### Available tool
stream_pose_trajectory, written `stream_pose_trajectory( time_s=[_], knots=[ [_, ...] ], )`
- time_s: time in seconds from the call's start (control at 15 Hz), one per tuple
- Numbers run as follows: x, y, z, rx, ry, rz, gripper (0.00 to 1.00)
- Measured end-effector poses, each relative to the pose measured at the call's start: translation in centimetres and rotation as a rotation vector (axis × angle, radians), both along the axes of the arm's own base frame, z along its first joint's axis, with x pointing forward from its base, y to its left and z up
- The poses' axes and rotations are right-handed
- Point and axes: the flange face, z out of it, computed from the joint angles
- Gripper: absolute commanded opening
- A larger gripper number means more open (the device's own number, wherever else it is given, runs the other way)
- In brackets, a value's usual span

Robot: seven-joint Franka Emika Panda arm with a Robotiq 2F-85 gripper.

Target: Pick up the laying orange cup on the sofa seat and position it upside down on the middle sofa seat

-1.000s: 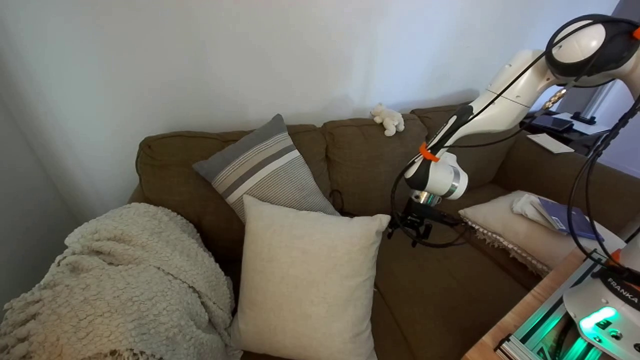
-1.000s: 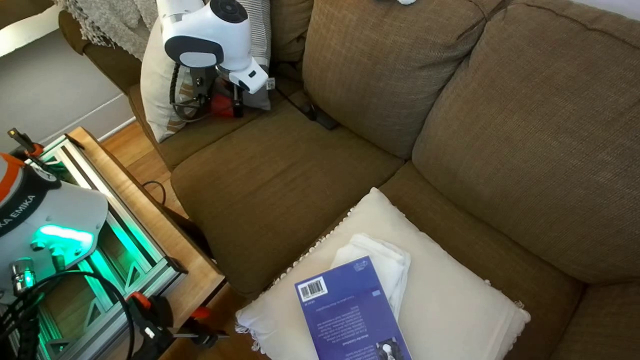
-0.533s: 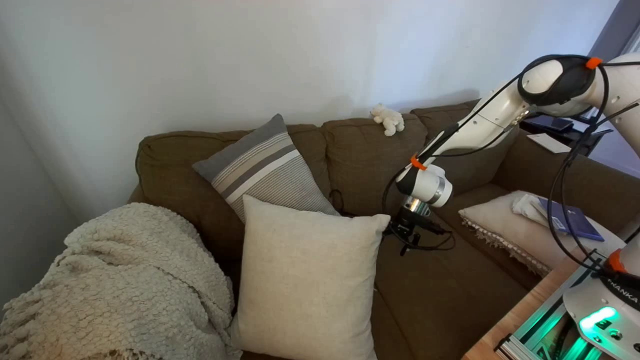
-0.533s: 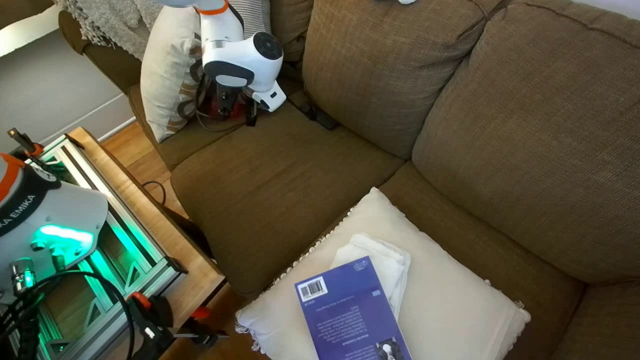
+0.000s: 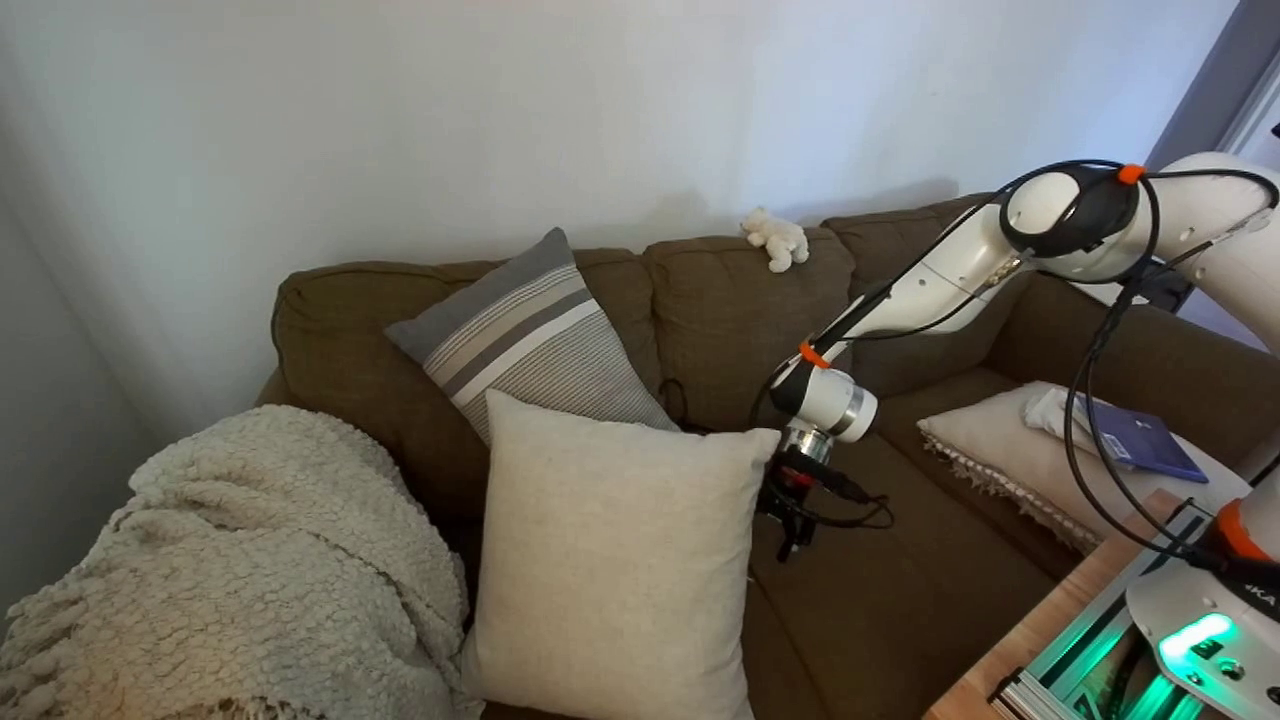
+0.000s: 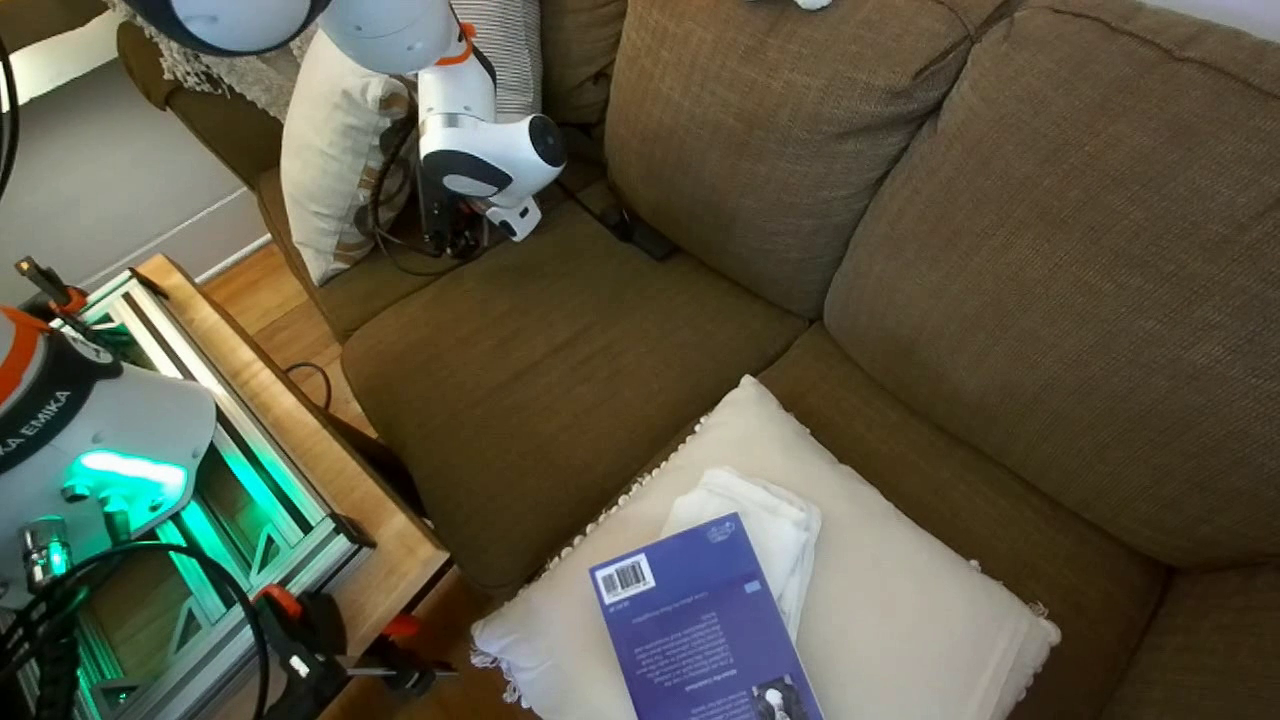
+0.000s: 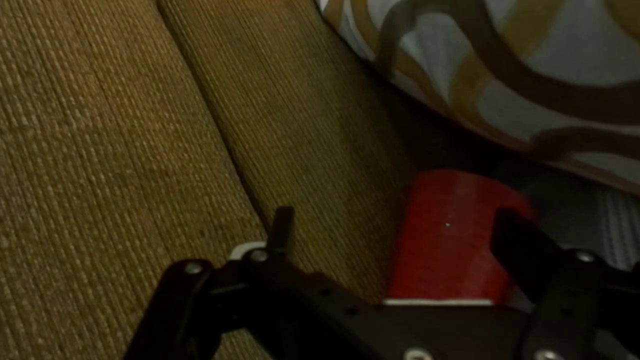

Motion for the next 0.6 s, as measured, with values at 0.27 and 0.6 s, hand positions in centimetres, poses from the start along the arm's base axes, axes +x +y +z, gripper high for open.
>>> stream_pose_trajectory(
  time_s=[0.27, 0.6],
  knots=[
    [-0.1, 0.7, 0.0, -0.01, 0.0, 0.015, 1.0],
    [2.0, 1.0, -0.1, -0.061, -0.043, -0.169, 1.0]
  ],
)
